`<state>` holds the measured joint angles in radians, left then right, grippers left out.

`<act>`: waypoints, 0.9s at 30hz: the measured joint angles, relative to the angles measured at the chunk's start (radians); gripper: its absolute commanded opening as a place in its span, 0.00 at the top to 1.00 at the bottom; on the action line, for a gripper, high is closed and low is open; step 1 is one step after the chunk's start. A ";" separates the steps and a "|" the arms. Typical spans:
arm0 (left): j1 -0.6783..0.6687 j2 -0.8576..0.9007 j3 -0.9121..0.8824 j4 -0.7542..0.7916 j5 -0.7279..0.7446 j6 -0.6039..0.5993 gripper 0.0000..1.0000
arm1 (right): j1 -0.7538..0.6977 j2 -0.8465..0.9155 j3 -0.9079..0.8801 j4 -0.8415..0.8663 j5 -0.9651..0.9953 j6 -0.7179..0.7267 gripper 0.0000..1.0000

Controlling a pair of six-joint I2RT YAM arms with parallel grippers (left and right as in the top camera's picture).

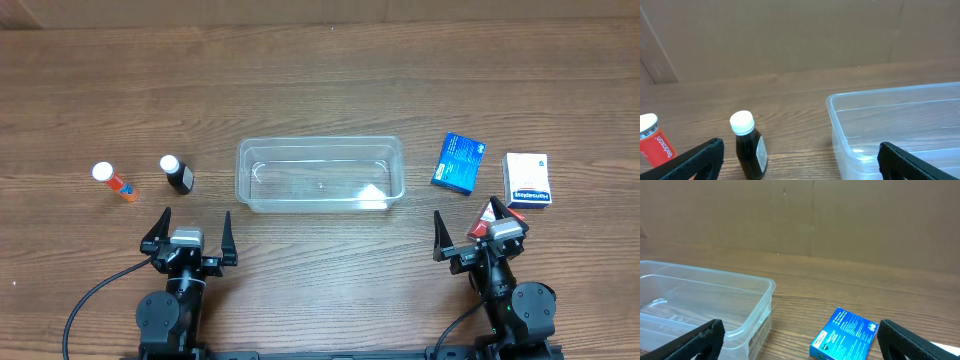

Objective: Pack container

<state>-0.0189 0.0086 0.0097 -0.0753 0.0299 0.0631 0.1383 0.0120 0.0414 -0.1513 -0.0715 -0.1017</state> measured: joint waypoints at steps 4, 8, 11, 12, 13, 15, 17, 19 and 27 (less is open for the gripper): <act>0.000 0.000 0.000 -0.001 -0.005 0.000 0.00 | 0.000 0.000 0.000 0.000 0.000 0.000 0.00; 0.000 0.000 0.000 -0.002 -0.007 0.000 0.00 | 0.000 0.000 0.000 0.004 -0.018 0.000 0.00; 0.000 0.000 0.000 -0.001 -0.007 0.000 0.00 | 0.000 0.000 0.000 0.007 -0.034 0.013 0.00; 0.000 0.000 0.000 -0.001 -0.007 0.000 0.00 | 0.000 0.000 0.000 0.008 -0.034 0.027 0.00; 0.000 0.000 0.000 -0.001 -0.007 0.000 0.00 | 0.000 0.000 0.000 0.008 -0.033 0.046 0.00; 0.000 0.000 0.000 -0.001 -0.007 -0.014 0.00 | 0.000 0.000 0.000 0.007 -0.025 0.089 0.00; 0.000 0.000 0.001 -0.004 -0.007 -0.048 0.00 | 0.000 0.000 0.000 0.007 -0.011 0.125 0.00; 0.000 0.000 0.018 -0.031 -0.007 -0.090 0.00 | 0.000 0.001 0.003 0.004 0.005 0.156 0.00; 0.000 0.032 0.265 -0.194 -0.012 -0.135 0.00 | 0.000 0.196 0.145 -0.001 0.053 0.200 0.00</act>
<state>-0.0189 0.0402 0.2745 -0.2691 0.0177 -0.0723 0.1379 0.2077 0.1864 -0.1520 -0.0189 0.0978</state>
